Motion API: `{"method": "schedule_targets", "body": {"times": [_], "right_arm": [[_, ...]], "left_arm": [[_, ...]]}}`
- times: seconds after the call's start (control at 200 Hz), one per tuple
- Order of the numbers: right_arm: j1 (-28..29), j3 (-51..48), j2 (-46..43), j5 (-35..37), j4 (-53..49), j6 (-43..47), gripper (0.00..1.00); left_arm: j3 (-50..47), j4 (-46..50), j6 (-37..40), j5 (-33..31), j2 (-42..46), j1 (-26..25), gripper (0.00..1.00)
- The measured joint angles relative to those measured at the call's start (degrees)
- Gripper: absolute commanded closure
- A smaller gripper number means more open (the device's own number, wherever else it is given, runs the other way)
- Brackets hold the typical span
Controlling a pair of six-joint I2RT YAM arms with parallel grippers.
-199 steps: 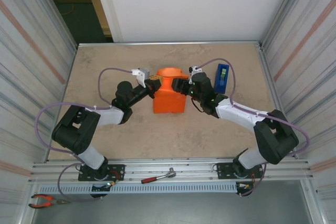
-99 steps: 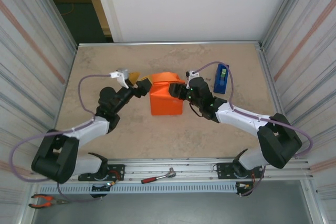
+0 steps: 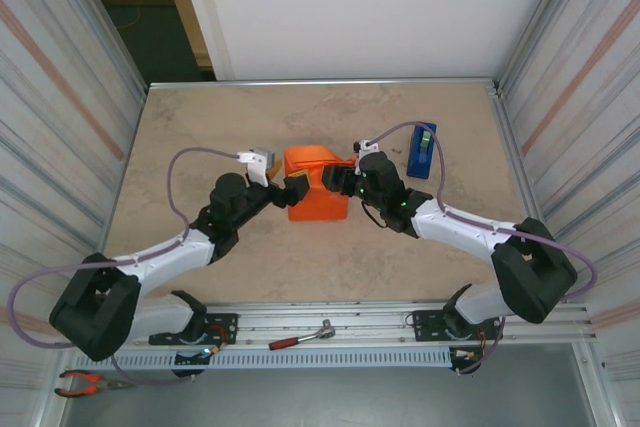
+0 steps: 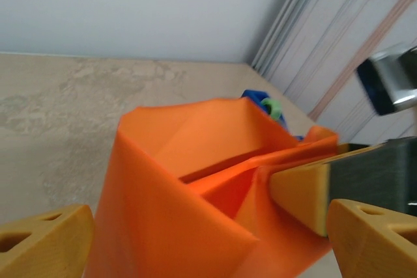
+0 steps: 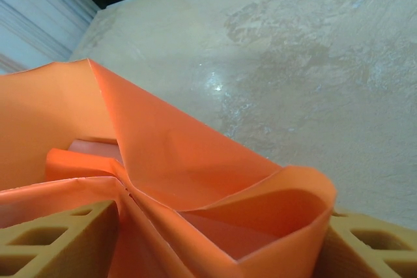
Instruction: Wrap the gift box in paper
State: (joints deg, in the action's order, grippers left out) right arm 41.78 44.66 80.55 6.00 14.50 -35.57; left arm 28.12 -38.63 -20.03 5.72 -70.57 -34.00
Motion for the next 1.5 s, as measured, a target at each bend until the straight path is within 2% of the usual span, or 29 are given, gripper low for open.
{"method": "schedule_targets", "body": {"times": [0.326,0.651,0.972,1.223,1.283,1.408,1.498], "right_arm": [[0.55,0.44,-5.38,-1.31,-6.25,-1.36,0.09],[-0.52,0.57,-14.56,1.22,-11.15,-1.22,0.06],[-0.55,0.57,-11.26,1.68,-11.47,-1.22,0.08],[-0.15,1.99,-6.58,-0.98,-11.19,-0.26,0.30],[0.20,3.28,-6.21,-1.92,-11.17,0.09,0.29],[0.37,4.74,-6.86,-3.26,-10.49,0.04,0.19],[0.20,4.74,-8.68,-3.04,-11.65,-0.22,0.18]], "left_arm": [[1.03,1.16,3.17,-8.17,-4.94,-1.01,0.09],[1.03,1.14,3.28,-13.75,-5.53,-1.01,0.10],[1.29,1.60,3.10,-10.80,-1.92,-1.01,0.07],[3.28,1.57,3.10,-4.83,-1.53,-1.01,0.08],[3.39,1.55,3.10,-3.72,-1.53,-1.01,0.08],[3.39,1.64,3.08,-2.21,-1.44,-0.98,0.08],[3.39,2.99,2.64,-1.55,-0.17,-0.57,0.08]]}}
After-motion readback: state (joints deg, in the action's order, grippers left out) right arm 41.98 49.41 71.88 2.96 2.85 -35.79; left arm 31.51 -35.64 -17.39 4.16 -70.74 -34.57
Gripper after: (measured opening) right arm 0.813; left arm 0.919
